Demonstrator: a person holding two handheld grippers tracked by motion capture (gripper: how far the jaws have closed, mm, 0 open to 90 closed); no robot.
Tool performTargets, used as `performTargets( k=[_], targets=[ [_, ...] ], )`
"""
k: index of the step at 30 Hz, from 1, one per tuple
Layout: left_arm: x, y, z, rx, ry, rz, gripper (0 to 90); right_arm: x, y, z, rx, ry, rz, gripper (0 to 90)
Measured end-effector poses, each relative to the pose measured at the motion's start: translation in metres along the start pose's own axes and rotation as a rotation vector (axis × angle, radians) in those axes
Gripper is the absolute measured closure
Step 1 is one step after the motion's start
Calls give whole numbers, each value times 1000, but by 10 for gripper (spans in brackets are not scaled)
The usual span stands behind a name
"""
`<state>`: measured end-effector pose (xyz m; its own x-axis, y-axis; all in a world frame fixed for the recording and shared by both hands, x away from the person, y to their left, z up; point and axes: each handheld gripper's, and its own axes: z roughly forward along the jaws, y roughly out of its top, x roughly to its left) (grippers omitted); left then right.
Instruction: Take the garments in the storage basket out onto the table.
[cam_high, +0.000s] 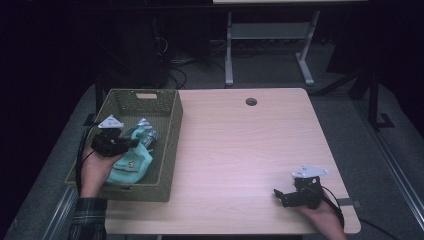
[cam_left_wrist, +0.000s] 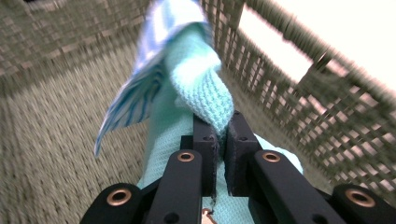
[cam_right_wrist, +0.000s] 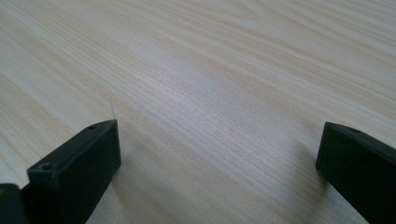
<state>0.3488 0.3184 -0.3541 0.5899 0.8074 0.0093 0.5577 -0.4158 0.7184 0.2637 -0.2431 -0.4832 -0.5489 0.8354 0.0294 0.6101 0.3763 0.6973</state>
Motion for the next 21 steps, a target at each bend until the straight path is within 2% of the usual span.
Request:
performTargets(
  k=[10,15,21],
  targets=[
    [-7,17,-30,-181,-22,-3,846,0,0,0,0,0,0,0],
    [-9,25,-41,-263,-75,-15,847,0,0,0,0,0,0,0],
    [-12,32,-48,-311,-130,-21,847,0,0,0,-1,0,0,0]
  ],
)
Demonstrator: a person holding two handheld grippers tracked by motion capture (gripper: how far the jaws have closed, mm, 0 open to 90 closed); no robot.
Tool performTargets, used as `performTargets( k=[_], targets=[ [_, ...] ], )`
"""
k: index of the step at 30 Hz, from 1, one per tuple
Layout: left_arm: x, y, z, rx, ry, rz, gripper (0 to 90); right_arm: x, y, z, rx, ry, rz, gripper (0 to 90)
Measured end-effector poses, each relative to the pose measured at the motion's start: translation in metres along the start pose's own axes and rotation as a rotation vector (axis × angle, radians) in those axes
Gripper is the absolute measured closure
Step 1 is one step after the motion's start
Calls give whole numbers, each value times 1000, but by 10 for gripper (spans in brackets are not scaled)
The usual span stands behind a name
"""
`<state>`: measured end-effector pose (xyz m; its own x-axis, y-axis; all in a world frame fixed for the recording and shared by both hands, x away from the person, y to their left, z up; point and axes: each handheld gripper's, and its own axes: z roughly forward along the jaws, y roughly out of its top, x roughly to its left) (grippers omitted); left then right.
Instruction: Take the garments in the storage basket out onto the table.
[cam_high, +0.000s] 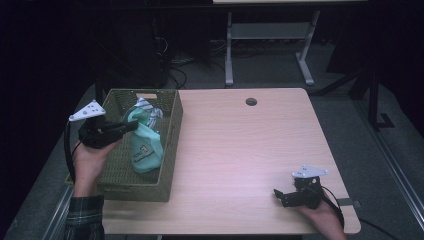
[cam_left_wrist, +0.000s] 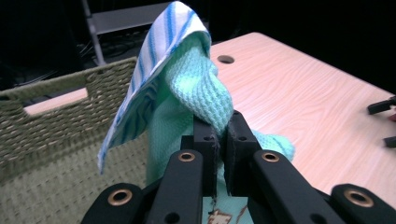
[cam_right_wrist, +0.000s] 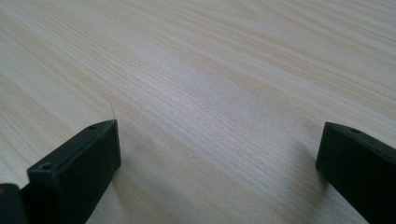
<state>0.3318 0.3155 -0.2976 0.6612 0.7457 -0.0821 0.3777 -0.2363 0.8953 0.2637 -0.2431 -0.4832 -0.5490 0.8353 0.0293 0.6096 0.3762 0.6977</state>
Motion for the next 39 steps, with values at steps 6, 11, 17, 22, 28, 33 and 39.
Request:
performTargets(
  k=[6,11,17,22,28,33,39],
  targets=[
    [-3,10,-5,-56,-53,-17,847,0,0,0,0,0,0,0],
    [-8,18,-9,-78,-81,-20,847,0,0,0,0,0,-1,0],
    [-15,26,-12,-100,-102,-18,847,0,0,0,0,0,0,0],
    [-22,36,-15,-122,-135,-11,847,0,0,0,0,0,-1,0],
    [-30,51,-17,-142,-165,5,847,0,0,0,0,0,-2,0],
    [-35,57,-14,-152,-188,11,847,0,0,0,0,0,-1,0],
    [-44,65,-8,-161,-217,13,847,0,0,0,-1,0,-1,0]
  ],
)
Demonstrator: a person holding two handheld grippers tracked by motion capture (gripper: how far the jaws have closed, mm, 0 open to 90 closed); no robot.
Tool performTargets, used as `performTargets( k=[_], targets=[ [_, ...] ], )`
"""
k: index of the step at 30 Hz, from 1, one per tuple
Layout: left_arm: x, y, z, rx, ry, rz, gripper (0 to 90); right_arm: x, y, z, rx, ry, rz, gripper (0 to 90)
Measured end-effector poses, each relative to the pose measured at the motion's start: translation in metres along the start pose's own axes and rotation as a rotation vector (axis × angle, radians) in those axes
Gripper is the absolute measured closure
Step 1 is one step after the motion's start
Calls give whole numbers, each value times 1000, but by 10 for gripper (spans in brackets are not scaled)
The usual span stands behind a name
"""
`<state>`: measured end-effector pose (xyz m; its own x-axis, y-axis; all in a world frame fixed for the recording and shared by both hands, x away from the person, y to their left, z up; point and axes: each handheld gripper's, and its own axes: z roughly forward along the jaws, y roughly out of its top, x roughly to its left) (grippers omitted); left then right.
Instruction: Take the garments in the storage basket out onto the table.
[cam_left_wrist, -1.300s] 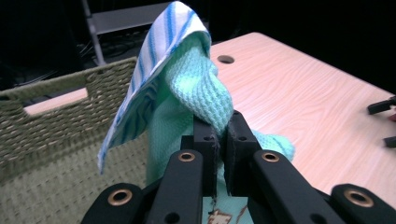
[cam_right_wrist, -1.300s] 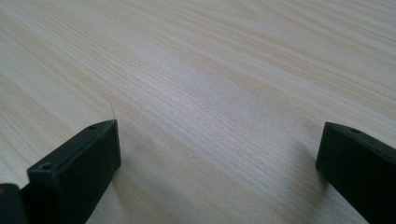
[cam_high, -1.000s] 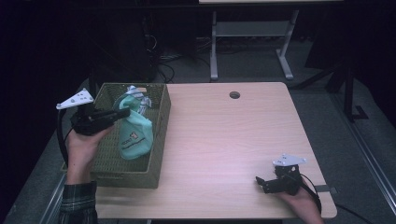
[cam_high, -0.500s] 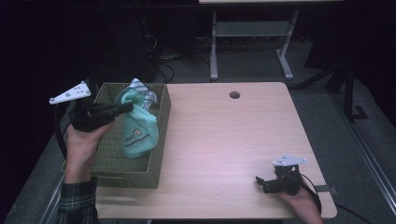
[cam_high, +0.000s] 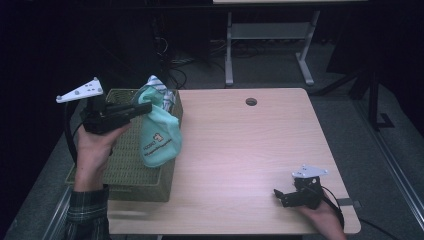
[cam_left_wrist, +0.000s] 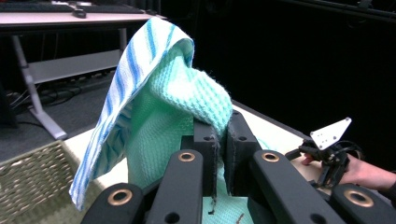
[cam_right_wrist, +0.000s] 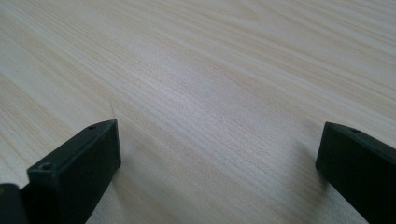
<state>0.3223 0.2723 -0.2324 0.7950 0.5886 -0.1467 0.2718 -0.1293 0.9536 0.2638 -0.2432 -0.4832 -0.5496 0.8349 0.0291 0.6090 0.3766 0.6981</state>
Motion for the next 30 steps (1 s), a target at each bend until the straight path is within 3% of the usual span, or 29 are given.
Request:
performTargets(
  k=[10,19,30],
  targets=[
    [-15,11,18,-14,-55,18,847,0,0,0,0,0,0,0],
    [-28,6,42,-10,-111,14,847,0,0,0,0,0,0,0],
    [-48,-1,79,37,-187,26,847,0,0,0,0,-1,-1,0]
  ],
)
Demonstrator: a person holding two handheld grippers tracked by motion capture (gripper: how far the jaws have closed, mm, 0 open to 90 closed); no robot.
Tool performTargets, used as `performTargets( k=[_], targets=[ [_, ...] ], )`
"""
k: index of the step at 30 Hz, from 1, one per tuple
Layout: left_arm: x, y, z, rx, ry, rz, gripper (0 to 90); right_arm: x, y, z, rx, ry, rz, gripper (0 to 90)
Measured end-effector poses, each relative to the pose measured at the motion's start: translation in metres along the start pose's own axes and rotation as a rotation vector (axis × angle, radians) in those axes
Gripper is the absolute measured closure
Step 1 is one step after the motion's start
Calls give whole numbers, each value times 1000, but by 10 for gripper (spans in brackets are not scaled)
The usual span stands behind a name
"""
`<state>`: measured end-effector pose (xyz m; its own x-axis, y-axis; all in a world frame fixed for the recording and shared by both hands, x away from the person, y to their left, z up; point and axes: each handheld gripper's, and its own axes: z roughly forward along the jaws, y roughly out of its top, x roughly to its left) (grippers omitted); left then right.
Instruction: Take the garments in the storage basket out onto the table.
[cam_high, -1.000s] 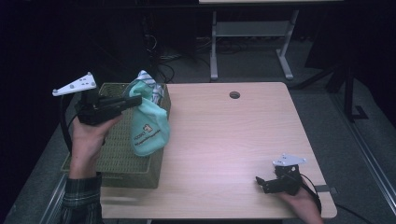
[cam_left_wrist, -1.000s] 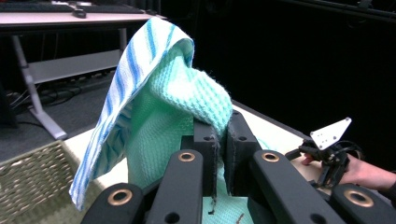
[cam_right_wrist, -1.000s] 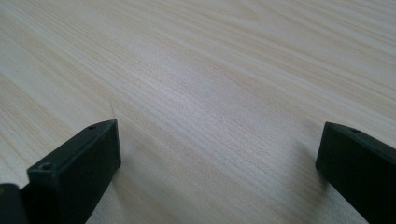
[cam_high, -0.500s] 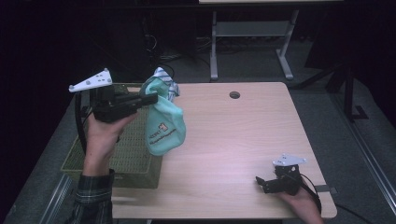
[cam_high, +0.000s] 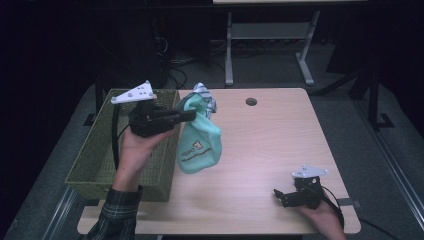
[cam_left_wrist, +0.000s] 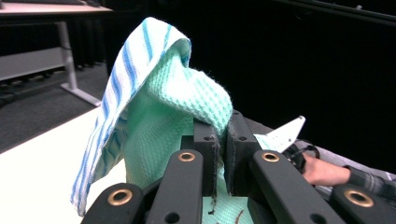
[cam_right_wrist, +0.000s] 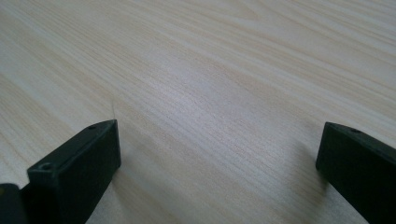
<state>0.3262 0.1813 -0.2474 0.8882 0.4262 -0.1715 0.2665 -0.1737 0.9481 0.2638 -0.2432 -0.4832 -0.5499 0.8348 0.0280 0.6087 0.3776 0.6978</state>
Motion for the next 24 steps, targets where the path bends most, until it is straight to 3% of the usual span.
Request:
performTargets(
  k=[24],
  targets=[
    [-24,-16,76,53,-104,25,847,0,0,0,0,0,3,0]
  ],
)
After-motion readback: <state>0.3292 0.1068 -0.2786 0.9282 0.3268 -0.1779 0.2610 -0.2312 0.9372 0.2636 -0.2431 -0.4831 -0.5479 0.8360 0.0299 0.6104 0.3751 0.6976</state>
